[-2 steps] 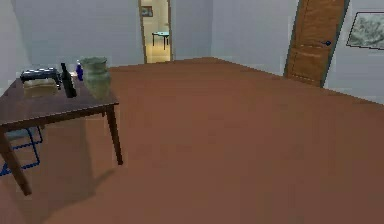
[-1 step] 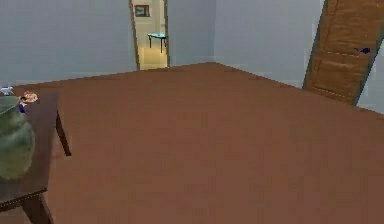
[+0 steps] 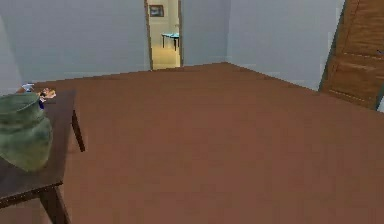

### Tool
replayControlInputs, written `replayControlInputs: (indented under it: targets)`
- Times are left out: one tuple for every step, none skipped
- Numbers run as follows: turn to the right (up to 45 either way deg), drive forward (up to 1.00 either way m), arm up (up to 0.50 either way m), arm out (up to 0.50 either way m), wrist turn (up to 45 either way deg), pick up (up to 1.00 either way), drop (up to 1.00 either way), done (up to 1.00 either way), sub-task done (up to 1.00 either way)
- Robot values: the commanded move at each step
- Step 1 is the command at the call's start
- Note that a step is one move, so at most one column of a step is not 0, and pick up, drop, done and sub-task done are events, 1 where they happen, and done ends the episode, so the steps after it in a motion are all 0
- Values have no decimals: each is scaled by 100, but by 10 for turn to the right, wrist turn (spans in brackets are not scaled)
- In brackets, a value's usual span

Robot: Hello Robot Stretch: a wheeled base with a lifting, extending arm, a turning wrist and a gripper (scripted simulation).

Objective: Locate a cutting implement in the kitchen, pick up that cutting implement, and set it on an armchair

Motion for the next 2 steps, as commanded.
replayControlInputs:
  targets:
    - [0, 80, 0, 0, 0, 0, 0, 0, 0]
    - [-30, 0, 0, 0, 0, 0, 0, 0, 0]
